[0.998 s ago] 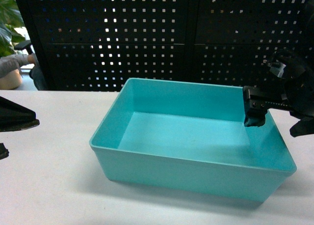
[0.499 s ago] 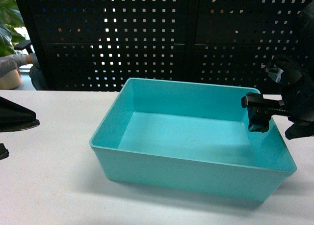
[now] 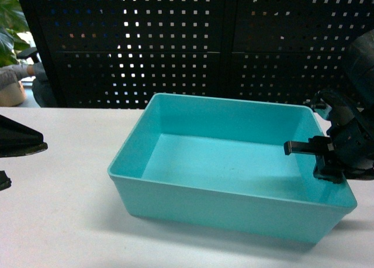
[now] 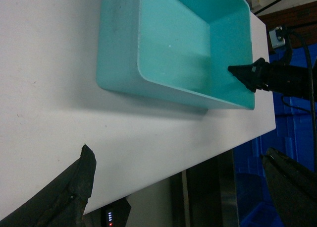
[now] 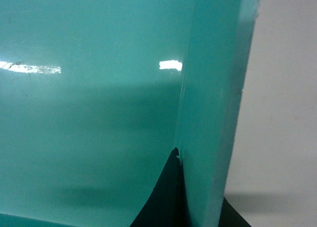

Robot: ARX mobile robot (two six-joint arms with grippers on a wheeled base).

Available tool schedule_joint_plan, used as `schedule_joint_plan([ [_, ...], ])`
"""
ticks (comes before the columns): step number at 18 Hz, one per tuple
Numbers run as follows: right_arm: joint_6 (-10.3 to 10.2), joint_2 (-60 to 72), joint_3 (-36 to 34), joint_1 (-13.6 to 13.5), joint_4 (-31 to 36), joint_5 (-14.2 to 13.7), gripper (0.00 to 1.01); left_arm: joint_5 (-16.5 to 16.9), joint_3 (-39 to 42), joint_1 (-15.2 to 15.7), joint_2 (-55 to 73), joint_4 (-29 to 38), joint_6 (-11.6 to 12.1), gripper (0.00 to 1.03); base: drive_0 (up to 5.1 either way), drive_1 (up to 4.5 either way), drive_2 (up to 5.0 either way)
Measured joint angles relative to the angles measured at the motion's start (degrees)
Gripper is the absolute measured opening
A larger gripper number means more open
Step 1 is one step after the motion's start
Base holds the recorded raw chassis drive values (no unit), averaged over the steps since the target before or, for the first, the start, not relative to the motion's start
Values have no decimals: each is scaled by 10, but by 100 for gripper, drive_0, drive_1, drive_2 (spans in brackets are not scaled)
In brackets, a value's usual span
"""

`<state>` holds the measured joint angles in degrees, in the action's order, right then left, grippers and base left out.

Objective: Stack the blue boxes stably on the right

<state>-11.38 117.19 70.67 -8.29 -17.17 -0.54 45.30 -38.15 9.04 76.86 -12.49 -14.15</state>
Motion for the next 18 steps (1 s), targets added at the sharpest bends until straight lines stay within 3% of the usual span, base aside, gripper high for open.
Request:
schedule_joint_plan([
  [2, 10, -58, -95, 0, 25, 13, 2, 0, 0, 0, 0, 0, 0, 98, 0, 0, 0],
  [4, 14, -75, -120, -4, 34, 22, 2, 0, 0, 0, 0, 0, 0, 98, 0, 0, 0],
  [16, 24, -73, -123, -38, 48, 29, 2, 0, 0, 0, 0, 0, 0, 98, 0, 0, 0],
  [18, 22, -75, -129, -37, 59, 12, 2, 0, 0, 0, 0, 0, 0, 98, 0, 0, 0],
])
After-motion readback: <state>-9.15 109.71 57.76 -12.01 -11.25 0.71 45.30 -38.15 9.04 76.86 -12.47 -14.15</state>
